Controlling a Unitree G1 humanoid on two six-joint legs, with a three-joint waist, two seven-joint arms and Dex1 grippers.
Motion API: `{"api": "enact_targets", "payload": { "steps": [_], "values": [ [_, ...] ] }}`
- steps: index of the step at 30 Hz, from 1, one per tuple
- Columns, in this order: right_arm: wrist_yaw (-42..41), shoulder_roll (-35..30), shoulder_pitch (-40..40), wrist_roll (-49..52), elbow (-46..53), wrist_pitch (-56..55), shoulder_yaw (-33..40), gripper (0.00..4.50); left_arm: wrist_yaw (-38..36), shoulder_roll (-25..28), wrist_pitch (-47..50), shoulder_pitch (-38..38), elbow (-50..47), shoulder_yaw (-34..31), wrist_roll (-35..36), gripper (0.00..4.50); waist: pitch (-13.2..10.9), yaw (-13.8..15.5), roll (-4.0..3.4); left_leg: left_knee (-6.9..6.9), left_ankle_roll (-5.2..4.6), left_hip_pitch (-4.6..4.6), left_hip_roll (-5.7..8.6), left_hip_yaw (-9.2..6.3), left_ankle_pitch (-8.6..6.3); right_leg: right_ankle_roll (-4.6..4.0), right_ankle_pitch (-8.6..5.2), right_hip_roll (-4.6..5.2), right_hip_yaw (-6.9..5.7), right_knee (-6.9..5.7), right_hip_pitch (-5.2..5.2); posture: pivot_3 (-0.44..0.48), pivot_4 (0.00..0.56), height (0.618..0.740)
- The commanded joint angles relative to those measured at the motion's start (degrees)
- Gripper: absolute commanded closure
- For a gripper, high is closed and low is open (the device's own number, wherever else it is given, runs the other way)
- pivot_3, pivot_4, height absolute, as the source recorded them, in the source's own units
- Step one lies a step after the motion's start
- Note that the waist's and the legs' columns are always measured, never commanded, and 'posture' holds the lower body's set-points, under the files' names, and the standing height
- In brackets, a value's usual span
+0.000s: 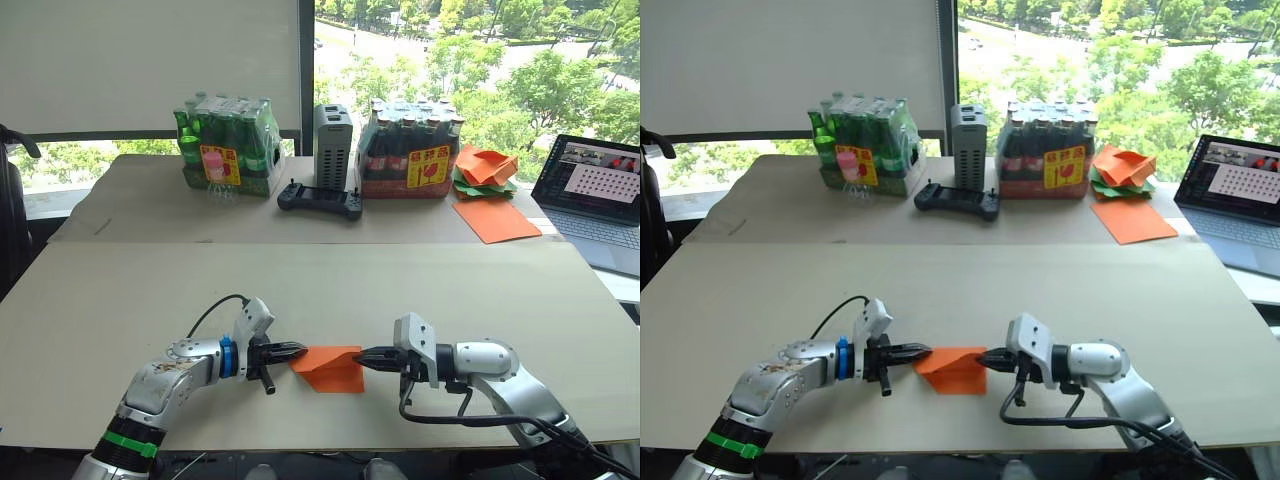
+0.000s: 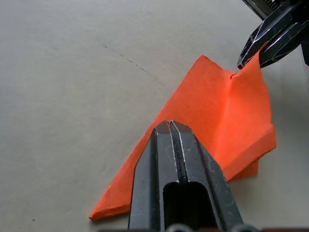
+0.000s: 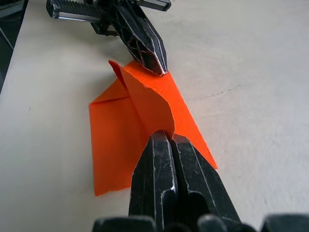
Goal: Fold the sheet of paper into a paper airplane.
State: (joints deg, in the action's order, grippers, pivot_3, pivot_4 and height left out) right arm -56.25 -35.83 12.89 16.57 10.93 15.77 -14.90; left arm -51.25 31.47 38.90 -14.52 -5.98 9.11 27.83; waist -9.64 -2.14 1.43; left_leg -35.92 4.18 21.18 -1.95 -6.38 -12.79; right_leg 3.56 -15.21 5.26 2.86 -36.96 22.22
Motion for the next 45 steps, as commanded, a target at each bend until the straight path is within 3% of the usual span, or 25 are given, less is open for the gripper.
{"api": "enact_targets", "payload": {
  "steps": [1, 16, 32, 37, 45],
  "values": [
    [0.1, 1.1, 1.5, 2.8, 2.8, 5.1, 1.1, 4.46, 0.9, -0.1, 0.6, 0.8, 0.7, 0.8, -1.6, 4.5, 0.0, 0.0, 0.0, 0.0, 0.0, 0.0, 0.0, 0.0, 0.0, 0.01, 0.0, 0.0, 0.0, 0.0, 0.0, 0.0, 0.15, 0.74],
    [3.1, 4.2, 4.0, 7.0, -1.1, 22.8, 4.1, 4.46, 1.1, -0.5, 0.6, 1.4, -0.3, 0.5, -1.7, 4.5, 0.0, -0.1, 0.0, 0.0, 0.0, 0.01, 0.0, 0.0, 0.0, 0.05, -0.03, 0.0, 0.0, 0.0, 0.01, 0.0, 0.15, 0.74],
    [7.5, 3.2, 2.0, 4.5, -3.8, 24.9, 2.9, 4.46, 1.4, 0.0, 0.7, 1.8, -1.1, 0.0, -1.8, 4.5, 0.0, 0.1, 0.0, 0.0, -0.01, 0.02, 0.01, 0.0, 0.0, 0.26, -0.15, 0.01, 0.0, 0.03, 0.01, 0.0, 0.15, 0.74],
    [7.4, 3.4, 1.9, 4.7, -2.9, 24.7, 1.8, 4.46, 3.6, -1.4, 1.6, -0.6, -0.3, -3.6, 0.0, 4.5, 0.0, 0.1, 0.01, 0.0, 0.0, 0.01, 0.0, 0.0, 0.0, 0.36, -0.2, 0.0, 0.0, 0.02, 0.0, 0.0, 0.15, 0.74],
    [6.9, 3.4, 2.3, 4.6, -3.4, 24.5, 1.0, 4.46, 6.2, -3.9, 6.3, -3.4, -9.4, -9.0, 7.2, 4.5, 0.0, -0.1, 0.02, 0.0, -0.01, 0.02, 0.0, 0.0, 0.0, 0.38, -0.2, 0.0, 0.0, 0.03, 0.01, 0.0, 0.15, 0.74]
  ]
}}
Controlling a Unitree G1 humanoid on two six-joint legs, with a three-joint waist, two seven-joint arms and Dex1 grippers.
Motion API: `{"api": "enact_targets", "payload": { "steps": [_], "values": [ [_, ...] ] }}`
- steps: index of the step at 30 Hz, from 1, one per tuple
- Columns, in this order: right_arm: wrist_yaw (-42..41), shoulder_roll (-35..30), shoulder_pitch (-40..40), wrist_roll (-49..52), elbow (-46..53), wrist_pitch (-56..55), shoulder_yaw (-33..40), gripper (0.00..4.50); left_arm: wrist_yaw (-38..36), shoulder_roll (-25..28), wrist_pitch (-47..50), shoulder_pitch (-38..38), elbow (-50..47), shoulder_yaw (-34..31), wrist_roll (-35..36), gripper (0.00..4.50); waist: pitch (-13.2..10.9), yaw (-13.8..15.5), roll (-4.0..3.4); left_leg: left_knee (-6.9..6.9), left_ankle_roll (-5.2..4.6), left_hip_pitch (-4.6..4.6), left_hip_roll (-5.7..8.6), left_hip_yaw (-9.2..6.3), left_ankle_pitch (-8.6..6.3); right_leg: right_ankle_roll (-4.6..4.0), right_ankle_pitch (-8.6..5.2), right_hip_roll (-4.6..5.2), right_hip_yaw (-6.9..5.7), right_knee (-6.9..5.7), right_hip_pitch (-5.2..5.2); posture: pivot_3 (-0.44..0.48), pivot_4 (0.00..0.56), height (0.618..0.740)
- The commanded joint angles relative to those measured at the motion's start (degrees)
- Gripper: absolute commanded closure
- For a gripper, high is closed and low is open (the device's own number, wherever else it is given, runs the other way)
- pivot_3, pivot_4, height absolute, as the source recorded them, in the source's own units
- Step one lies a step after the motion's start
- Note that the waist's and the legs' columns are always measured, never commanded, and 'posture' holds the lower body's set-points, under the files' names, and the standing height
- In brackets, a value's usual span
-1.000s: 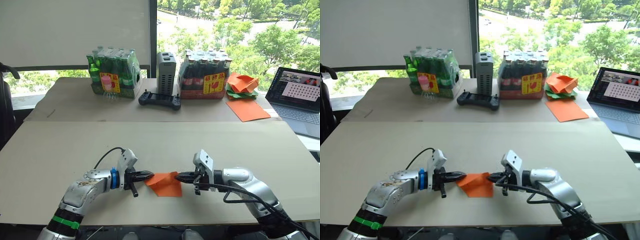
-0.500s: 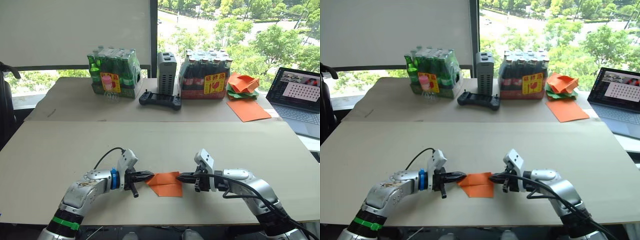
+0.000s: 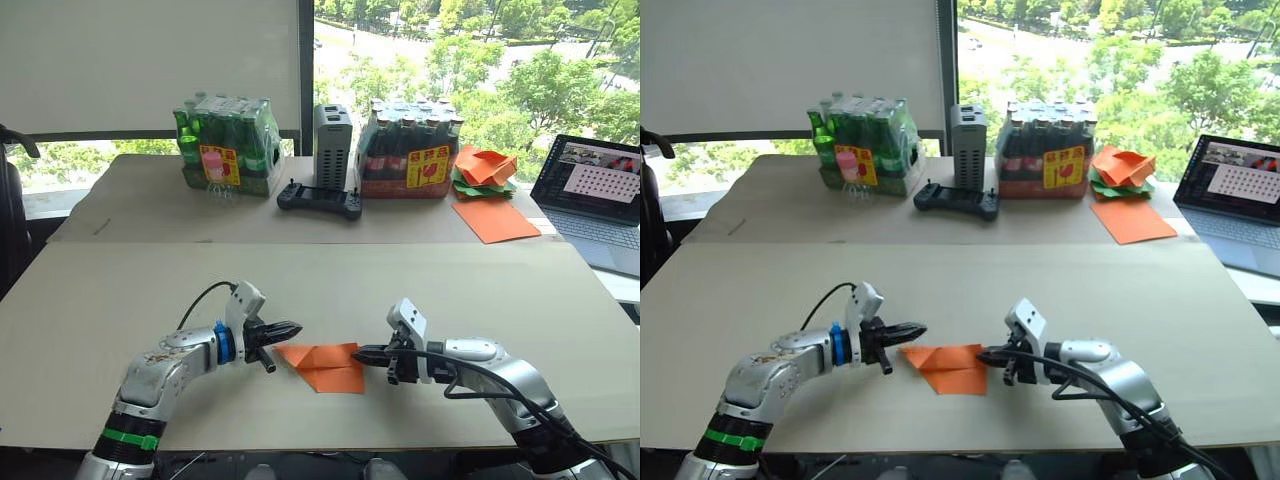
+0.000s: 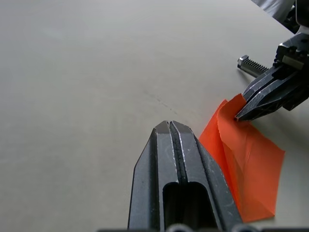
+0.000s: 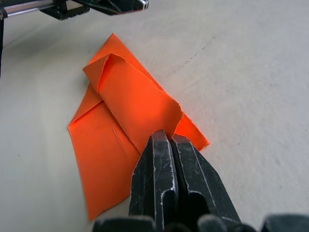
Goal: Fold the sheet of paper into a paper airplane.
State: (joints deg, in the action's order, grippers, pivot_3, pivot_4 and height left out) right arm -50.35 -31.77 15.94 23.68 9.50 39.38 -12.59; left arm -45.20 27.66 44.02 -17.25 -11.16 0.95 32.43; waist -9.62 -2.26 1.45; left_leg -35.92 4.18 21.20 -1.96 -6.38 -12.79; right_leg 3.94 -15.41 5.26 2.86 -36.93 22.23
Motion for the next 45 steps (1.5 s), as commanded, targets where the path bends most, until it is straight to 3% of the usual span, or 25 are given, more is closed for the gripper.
{"api": "enact_targets", "payload": {
  "steps": [1, 6, 10, 19, 32, 37, 45],
  "values": [
    [1.0, -0.7, -0.7, -2.5, -2.0, 0.9, -1.3, 4.46, -0.1, 0.1, 1.6, -0.6, -5.4, -0.5, 3.0, 4.5, 0.0, 0.0, 0.0, 0.0, 0.0, 0.0, 0.0, 0.0, 0.0, 0.0, 0.0, 0.0, 0.0, 0.0, 0.0, 0.0, 0.15, 0.74],
    [1.0, -0.8, -0.6, -2.5, -2.0, 0.8, -1.5, 4.46, -5.4, 4.4, 0.1, 1.5, -9.2, 4.3, 1.3, 4.5, 0.0, -0.1, 0.0, 0.01, 0.0, 0.0, 0.0, 0.0, 0.0, 0.0, 0.0, 0.0, 0.0, 0.01, 0.0, 0.0, 0.15, 0.74],
    [1.1, -0.8, -0.5, -2.4, -1.9, 0.8, -1.4, 4.46, -8.5, 8.0, -7.2, 2.3, -6.3, 10.1, -5.9, 4.5, 0.0, -0.1, 0.0, 0.02, 0.0, 0.0, 0.0, 0.0, 0.0, -0.01, 0.0, -0.01, 0.0, 0.04, 0.0, 0.0, 0.15, 0.74],
    [1.5, -0.7, -0.6, -2.5, -1.7, 0.9, -1.0, 4.46, -9.2, 5.7, -13.6, -0.3, 1.8, 15.6, -13.5, 4.5, 0.0, -0.1, 0.0, 0.01, 0.0, 0.03, 0.0, 0.0, 0.0, 0.0, 0.0, -0.01, 0.0, 0.09, 0.01, 0.0, 0.15, 0.74],
    [1.0, -1.0, -2.0, -0.5, 0.0, 2.2, 0.9, 4.46, -10.1, 4.9, -17.3, 0.7, 5.3, 18.2, -18.0, 4.5, 0.0, 0.3, 0.0, 0.01, -0.01, 0.03, 0.01, 0.0, 0.0, 0.03, -0.01, 0.0, 0.0, 0.1, -0.01, 0.0, 0.15, 0.74],
    [2.1, 0.4, -1.2, 1.2, -0.1, 2.5, 3.4, 2.95, -10.1, 4.5, -17.3, 0.6, 5.7, 18.1, -18.1, 4.5, 0.0, 0.4, 0.0, 0.0, -0.01, 0.03, 0.01, 0.0, 0.0, 0.04, 0.0, 0.0, 0.0, 0.1, -0.01, 0.0, 0.15, 0.74],
    [3.5, 3.2, 0.2, 4.7, 0.8, 2.6, 8.2, 2.95, -9.7, 3.9, -17.4, 0.5, 6.3, 18.1, -18.5, 4.5, 0.0, 0.5, -0.01, 0.01, -0.01, 0.04, 0.01, 0.0, 0.0, 0.05, 0.0, 0.0, 0.0, 0.09, 0.0, 0.0, 0.15, 0.74]
  ]
}}
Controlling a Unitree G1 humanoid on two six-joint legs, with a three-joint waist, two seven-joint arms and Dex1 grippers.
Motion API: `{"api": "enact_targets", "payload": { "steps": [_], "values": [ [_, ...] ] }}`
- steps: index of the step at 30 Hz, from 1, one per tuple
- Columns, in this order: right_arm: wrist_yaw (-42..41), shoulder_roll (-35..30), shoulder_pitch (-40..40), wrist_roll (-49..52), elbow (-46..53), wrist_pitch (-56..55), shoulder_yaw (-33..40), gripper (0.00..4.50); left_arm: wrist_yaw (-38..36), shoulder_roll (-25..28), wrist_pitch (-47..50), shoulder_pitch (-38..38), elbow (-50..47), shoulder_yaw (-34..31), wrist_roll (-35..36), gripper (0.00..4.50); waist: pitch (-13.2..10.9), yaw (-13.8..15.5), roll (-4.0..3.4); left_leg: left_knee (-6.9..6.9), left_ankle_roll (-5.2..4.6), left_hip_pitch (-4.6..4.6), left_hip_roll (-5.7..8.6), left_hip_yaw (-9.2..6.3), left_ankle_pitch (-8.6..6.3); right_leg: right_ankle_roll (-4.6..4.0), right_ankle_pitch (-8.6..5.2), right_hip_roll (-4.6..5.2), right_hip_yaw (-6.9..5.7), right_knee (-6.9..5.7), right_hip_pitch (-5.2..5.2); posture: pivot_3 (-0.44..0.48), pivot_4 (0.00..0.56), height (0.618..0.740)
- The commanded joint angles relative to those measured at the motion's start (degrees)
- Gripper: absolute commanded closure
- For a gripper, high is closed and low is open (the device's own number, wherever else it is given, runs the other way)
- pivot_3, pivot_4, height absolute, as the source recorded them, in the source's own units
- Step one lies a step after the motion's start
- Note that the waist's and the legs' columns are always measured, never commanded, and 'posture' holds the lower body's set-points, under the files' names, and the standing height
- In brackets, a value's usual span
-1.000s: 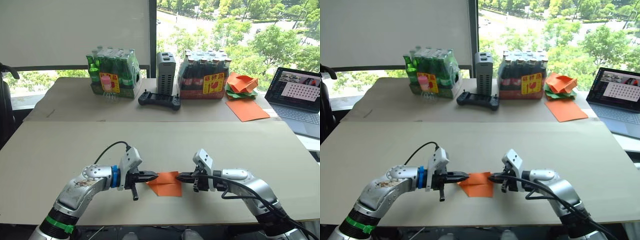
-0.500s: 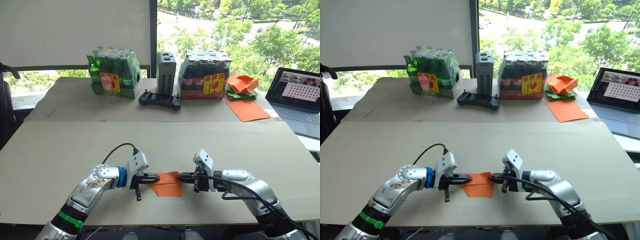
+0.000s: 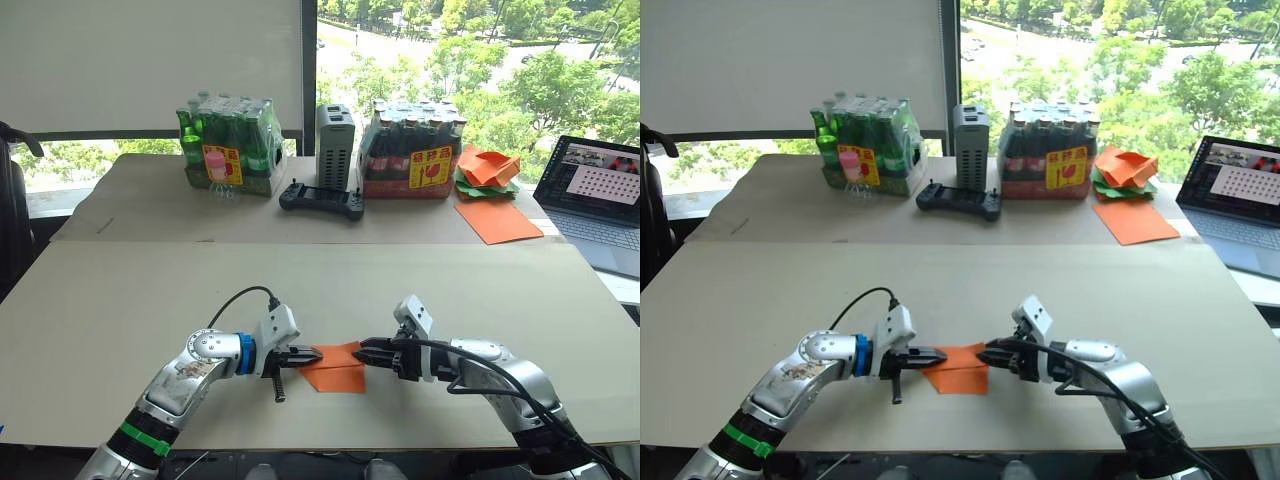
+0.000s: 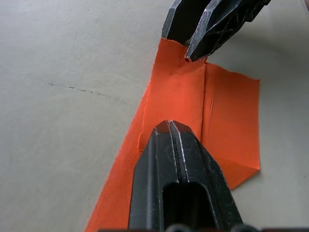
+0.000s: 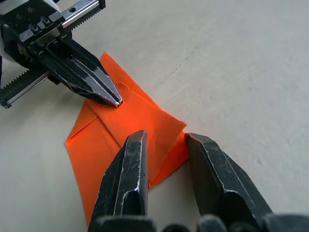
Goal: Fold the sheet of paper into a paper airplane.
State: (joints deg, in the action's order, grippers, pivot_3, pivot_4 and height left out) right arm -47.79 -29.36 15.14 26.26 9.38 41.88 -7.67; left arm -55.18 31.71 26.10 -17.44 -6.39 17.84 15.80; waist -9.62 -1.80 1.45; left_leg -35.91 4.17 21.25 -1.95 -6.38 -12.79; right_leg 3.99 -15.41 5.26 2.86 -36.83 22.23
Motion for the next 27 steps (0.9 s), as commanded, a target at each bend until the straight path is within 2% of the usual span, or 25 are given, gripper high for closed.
{"api": "enact_targets", "payload": {
  "steps": [1, 5, 10, 20, 27],
  "values": [
    [1.3, 1.5, 1.2, 2.7, 1.1, -0.2, 4.2, 2.95, 0.3, -0.2, 0.5, 0.8, 1.5, 1.2, -1.8, 4.5, 0.0, 0.0, 0.0, 0.0, 0.0, 0.0, 0.0, 0.0, 0.0, 0.0, 0.0, 0.0, 0.0, 0.01, 0.01, 0.0, 0.15, 0.74],
    [0.7, 3.5, 1.4, 7.2, 3.9, 1.4, 6.7, 2.95, 0.6, -0.4, 0.4, 1.0, 1.7, 1.2, -2.1, 4.5, 0.0, 0.0, -0.01, 0.01, 0.0, 0.02, 0.0, 0.0, 0.0, 0.0, 0.0, 0.0, 0.0, 0.01, 0.02, 0.0, 0.15, 0.74],
    [-1.6, 2.5, 0.4, 9.5, 7.7, 2.7, 4.4, 4.42, 0.7, -0.3, 0.5, 1.0, 1.7, 1.1, -2.2, 4.5, 0.0, 0.0, -0.01, 0.01, 0.0, 0.02, 0.0, 0.0, 0.0, 0.0, 0.0, 0.0, 0.0, 0.01, 0.01, 0.0, 0.15, 0.74],
    [-0.6, 0.1, -2.8, -0.3, 8.6, -3.0, -5.5, 4.46, 1.1, 0.0, 1.1, 1.4, 0.7, 0.7, -2.1, 4.5, 0.0, 0.0, -0.01, 0.01, -0.01, 0.02, 0.0, 0.0, -0.01, 0.02, -0.01, 0.0, 0.0, 0.02, 0.02, 0.0, 0.15, 0.74],
    [1.0, -0.5, -3.8, -6.2, 5.0, -6.2, -7.9, 4.46, 1.3, -0.2, 1.7, 1.0, -0.2, 0.7, -1.9, 4.5, 0.0, 0.0, -0.01, 0.01, -0.01, 0.02, -0.01, 0.0, -0.01, 0.03, -0.02, -0.01, 0.0, 0.02, 0.03, 0.0, 0.15, 0.74]
  ]
}}
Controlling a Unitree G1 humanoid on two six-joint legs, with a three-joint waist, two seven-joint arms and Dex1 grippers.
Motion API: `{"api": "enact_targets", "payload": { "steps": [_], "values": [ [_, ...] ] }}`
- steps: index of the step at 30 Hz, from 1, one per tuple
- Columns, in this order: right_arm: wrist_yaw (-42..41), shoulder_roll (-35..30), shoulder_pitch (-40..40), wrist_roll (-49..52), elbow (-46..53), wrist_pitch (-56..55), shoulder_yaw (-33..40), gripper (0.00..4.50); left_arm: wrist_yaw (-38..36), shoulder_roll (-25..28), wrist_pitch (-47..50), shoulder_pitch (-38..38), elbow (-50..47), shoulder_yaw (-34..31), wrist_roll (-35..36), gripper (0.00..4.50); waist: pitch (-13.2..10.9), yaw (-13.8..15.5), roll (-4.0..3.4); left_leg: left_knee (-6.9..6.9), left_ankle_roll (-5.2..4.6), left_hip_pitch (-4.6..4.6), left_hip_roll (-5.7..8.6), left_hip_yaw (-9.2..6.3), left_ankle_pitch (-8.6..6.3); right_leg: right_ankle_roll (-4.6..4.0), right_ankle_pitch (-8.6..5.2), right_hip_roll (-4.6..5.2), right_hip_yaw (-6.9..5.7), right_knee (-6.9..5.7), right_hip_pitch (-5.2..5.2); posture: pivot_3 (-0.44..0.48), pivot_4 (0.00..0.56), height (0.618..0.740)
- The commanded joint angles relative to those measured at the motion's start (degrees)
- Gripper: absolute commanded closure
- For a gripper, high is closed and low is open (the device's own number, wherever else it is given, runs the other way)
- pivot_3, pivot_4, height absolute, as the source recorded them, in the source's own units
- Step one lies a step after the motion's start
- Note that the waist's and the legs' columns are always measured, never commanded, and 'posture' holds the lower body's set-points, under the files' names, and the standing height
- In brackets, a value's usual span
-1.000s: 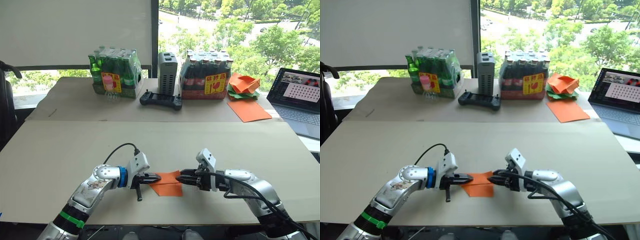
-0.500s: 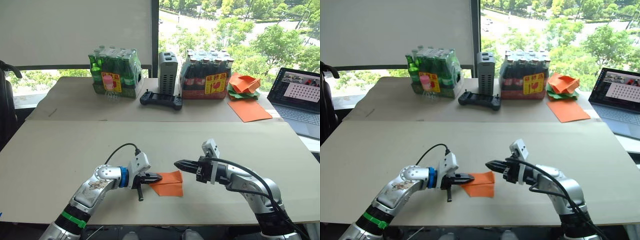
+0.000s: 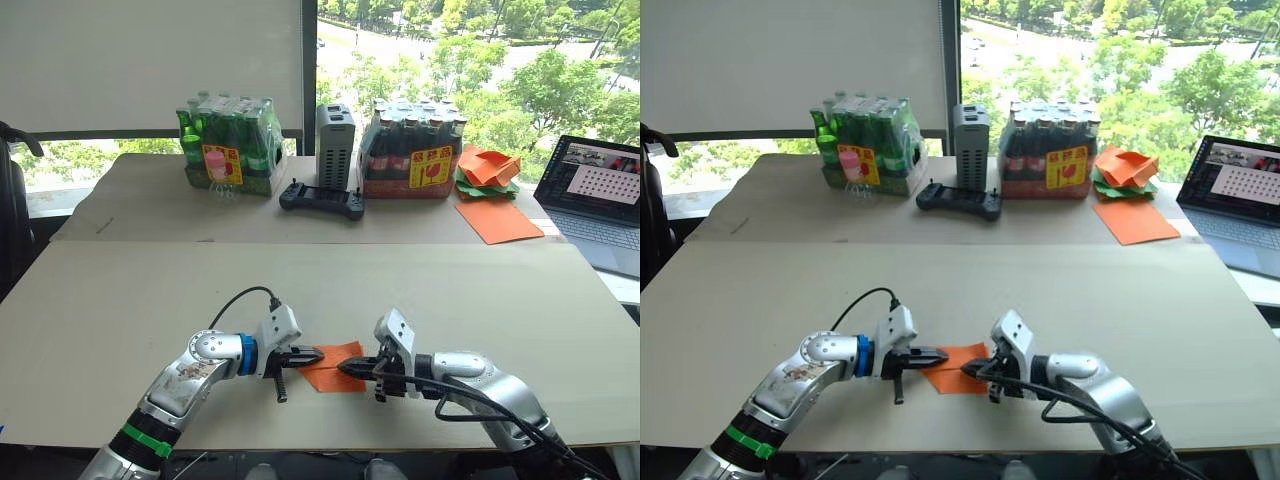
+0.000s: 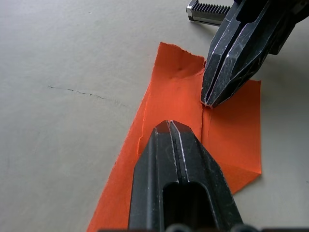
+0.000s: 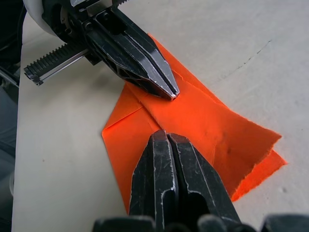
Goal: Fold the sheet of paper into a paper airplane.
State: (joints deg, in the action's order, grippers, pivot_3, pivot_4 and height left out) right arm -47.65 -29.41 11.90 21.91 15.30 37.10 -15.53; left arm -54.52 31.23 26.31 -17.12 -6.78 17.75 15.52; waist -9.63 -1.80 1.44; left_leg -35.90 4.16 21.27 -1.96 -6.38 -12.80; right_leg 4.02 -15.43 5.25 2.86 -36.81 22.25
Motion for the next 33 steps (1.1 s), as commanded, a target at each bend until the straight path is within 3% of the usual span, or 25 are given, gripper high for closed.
{"api": "enact_targets", "payload": {
  "steps": [1, 13, 23, 33],
  "values": [
    [1.0, -0.3, -0.6, -1.9, -1.1, -1.5, 0.1, 4.46, 0.7, 0.2, 1.7, 0.5, -0.1, 0.8, -1.4, 4.5, 0.0, 0.0, 0.0, 0.0, 0.0, 0.0, 0.0, 0.0, 0.0, 0.0, 0.0, 0.0, 0.0, 0.0, 0.0, 0.0, 0.15, 0.74],
    [1.4, 2.6, 0.4, 5.1, 0.6, 3.9, 5.2, 4.46, 0.2, -0.4, 2.6, 0.2, -0.6, 1.3, -1.2, 4.5, 0.0, 0.0, 0.0, 0.0, 0.0, 0.02, 0.0, 0.0, 0.0, 0.0, 0.0, 0.0, 0.0, 0.01, 0.01, 0.0, 0.15, 0.74],
    [-0.3, -1.0, -0.7, -0.6, -1.0, 0.1, 0.2, 4.46, -0.1, -1.2, 4.0, 0.2, -2.5, 1.4, -0.1, 4.5, 0.0, 0.1, 0.0, 0.0, -0.01, 0.04, 0.01, 0.0, 0.0, 0.0, 0.0, 0.01, 0.0, 0.04, 0.01, 0.0, 0.15, 0.74],
    [-0.6, -0.9, -0.4, -0.4, -1.7, 0.0, 0.6, 4.46, -0.2, -1.3, 5.2, 0.5, -3.7, 2.8, -0.8, 4.5, 0.0, 0.0, 0.0, 0.0, -0.01, 0.04, 0.0, 0.0, -0.01, 0.0, 0.0, 0.0, 0.0, 0.04, 0.01, 0.0, 0.15, 0.74]
  ]
}}
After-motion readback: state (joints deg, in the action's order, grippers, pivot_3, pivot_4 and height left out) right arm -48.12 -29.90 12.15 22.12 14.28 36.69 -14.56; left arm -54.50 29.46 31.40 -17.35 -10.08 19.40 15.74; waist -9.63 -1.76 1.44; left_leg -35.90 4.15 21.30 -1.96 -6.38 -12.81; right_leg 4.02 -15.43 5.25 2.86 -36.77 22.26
